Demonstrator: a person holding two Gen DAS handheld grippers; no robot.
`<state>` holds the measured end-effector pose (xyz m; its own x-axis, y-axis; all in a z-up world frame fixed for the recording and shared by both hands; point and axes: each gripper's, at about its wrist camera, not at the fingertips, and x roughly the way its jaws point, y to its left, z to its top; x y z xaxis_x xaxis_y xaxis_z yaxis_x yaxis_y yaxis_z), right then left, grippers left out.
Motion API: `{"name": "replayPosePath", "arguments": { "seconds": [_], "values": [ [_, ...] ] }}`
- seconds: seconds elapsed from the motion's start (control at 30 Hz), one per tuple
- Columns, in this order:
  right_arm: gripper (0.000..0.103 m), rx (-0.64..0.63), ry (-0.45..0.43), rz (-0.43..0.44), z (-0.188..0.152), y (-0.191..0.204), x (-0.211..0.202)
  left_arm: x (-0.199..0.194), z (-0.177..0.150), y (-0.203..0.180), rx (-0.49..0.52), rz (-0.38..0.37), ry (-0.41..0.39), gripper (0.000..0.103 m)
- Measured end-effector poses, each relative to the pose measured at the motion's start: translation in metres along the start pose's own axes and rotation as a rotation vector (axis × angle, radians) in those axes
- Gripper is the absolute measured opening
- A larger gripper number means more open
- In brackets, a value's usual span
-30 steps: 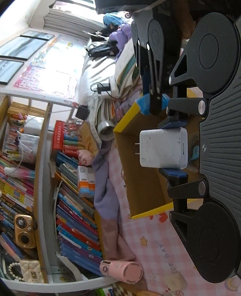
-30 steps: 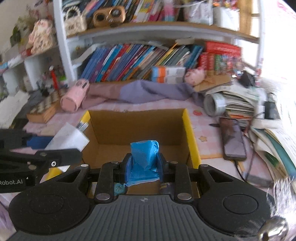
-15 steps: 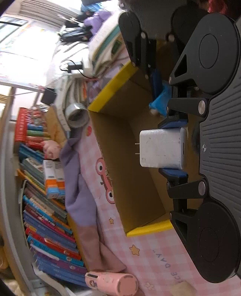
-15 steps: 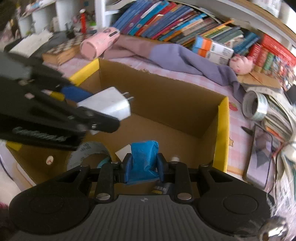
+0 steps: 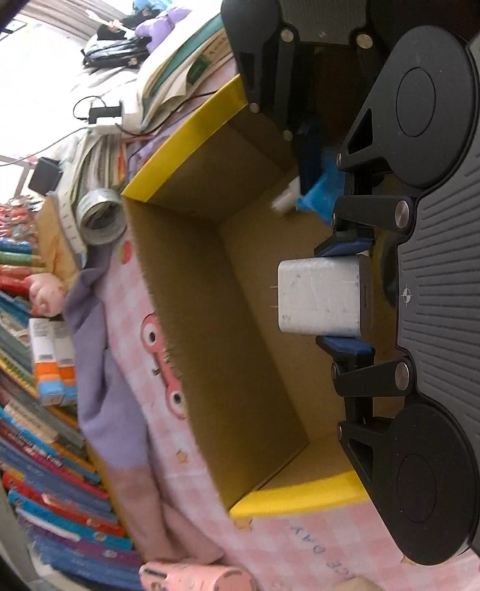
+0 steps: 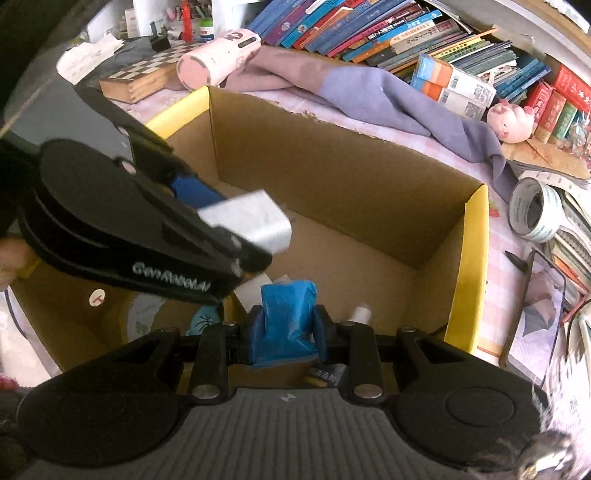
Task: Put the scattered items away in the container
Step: 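Lower the adapter and blue item into the box and open both tools, then lift both open tools up out of the yellow box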
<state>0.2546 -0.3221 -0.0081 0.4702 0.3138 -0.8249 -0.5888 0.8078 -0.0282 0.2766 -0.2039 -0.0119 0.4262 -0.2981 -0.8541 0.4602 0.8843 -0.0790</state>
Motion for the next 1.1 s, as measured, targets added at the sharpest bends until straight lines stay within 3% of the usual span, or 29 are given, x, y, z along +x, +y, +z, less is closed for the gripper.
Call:
{"name": "replayPosePath", "arguments": {
  "seconds": [0.23,0.3,0.33,0.6,0.73,0.93,1.1],
  "values": [
    [0.041,0.017,-0.037,0.002,-0.001,-0.002,-0.005,-0.011,-0.001,-0.005,0.010,0.009,-0.064,0.052],
    [0.046,0.027,-0.059,0.003,-0.002,-0.003,-0.007,-0.020,-0.004,-0.005,-0.010,0.005,-0.095,0.064],
    [0.048,0.031,-0.069,0.004,-0.002,-0.003,-0.009,-0.025,-0.006,-0.004,-0.027,0.000,-0.114,0.066],
    [0.050,0.088,-0.134,-0.018,-0.006,-0.001,-0.023,-0.069,-0.020,-0.002,-0.110,0.024,-0.246,0.069],
    [0.050,0.120,-0.216,-0.066,-0.007,0.004,-0.041,-0.096,-0.033,-0.002,-0.134,0.056,-0.319,0.072],
    [0.051,0.197,-0.349,-0.142,-0.015,0.020,-0.075,-0.125,-0.062,-0.002,-0.112,0.145,-0.424,0.075],
    [0.052,0.244,-0.404,-0.206,-0.022,0.038,-0.092,-0.141,-0.089,0.002,-0.117,0.159,-0.463,0.075]
  ]
}}
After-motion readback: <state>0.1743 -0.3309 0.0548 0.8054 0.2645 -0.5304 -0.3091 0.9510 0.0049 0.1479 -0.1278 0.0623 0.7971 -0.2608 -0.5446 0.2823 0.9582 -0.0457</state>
